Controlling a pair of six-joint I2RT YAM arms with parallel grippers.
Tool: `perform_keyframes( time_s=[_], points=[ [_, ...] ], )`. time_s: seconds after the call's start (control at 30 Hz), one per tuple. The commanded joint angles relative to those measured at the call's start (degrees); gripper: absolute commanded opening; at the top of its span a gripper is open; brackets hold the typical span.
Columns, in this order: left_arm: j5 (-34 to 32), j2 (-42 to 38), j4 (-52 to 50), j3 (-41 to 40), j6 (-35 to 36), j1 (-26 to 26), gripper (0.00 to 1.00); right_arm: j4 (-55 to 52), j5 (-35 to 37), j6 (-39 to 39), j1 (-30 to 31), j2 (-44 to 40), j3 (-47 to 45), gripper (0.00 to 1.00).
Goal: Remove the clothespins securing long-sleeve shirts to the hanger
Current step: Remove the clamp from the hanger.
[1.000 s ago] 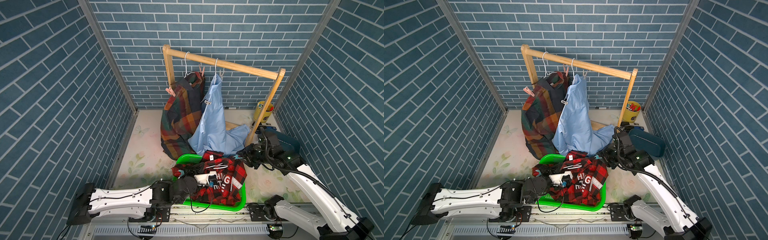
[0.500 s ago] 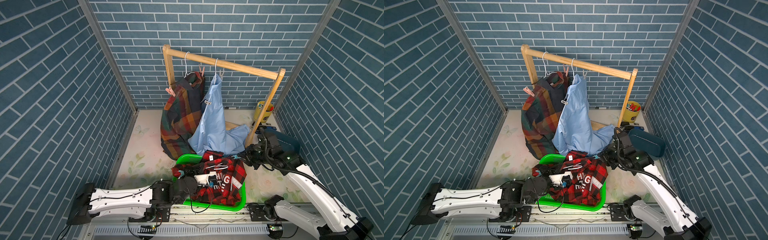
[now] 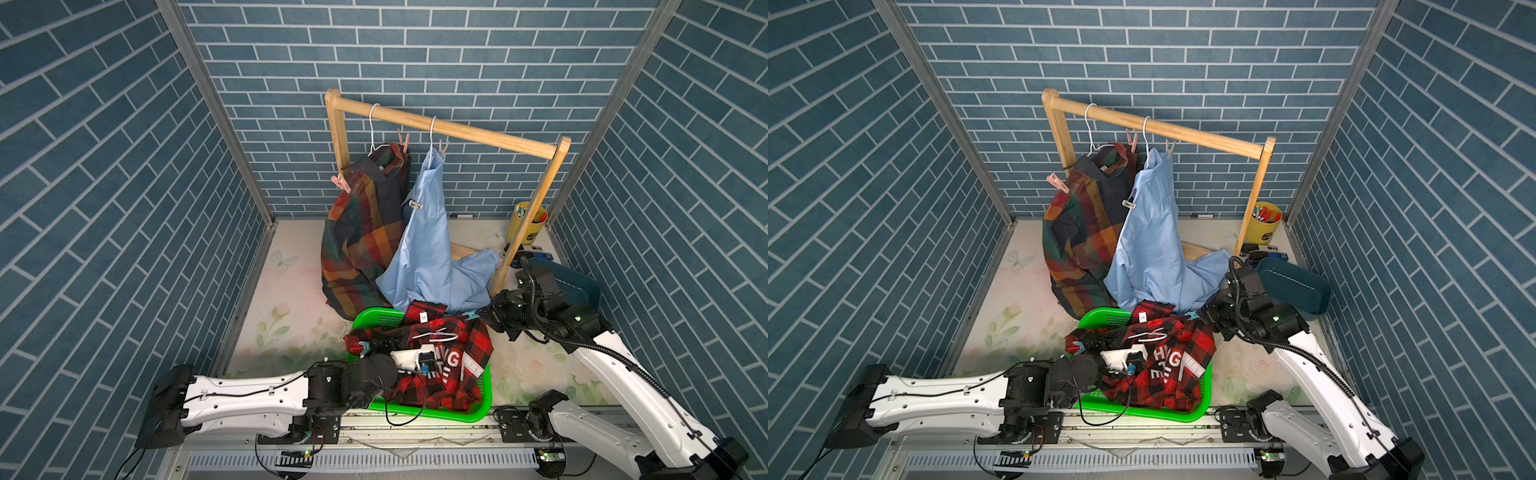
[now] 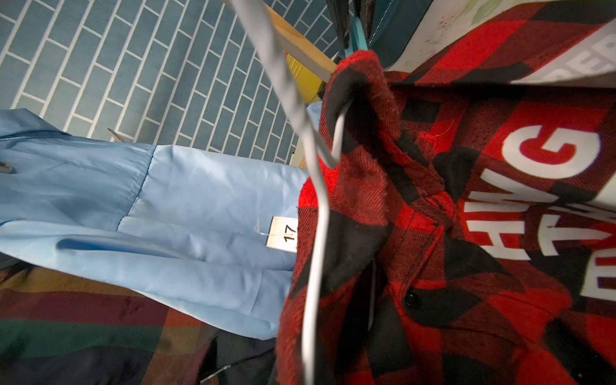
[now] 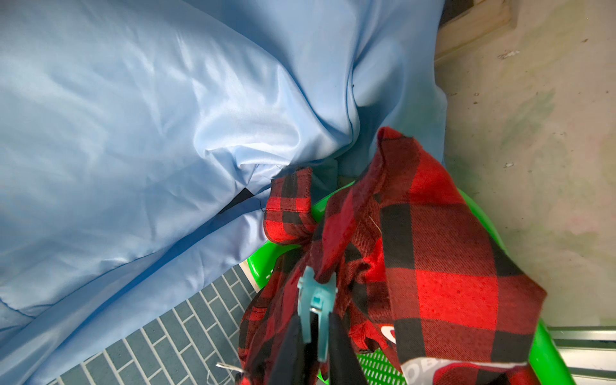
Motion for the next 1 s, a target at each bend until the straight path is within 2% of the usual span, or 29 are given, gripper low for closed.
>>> perform_keyframes(
  time_s=[0.0,0.4,0.97],
  points=[
    [-0.23,0.10,1.71,-0.36,-0.19,-0.44,0.00,-2.09,1.02,2.17,-0.13,-0.99,1.01,0.07],
    [-1.03,0.08,1.90,-0.52,-0.52,-0.33,0.00,-4.72,2.17,1.55,-0.14,-3.74,0.44,0.00],
    [-1.29,0.23,1.00,-0.71,-1.22,0.07,0.00,-9.91,4.34,0.85,-0.12,-6.97,2.62,0.00]
  ],
)
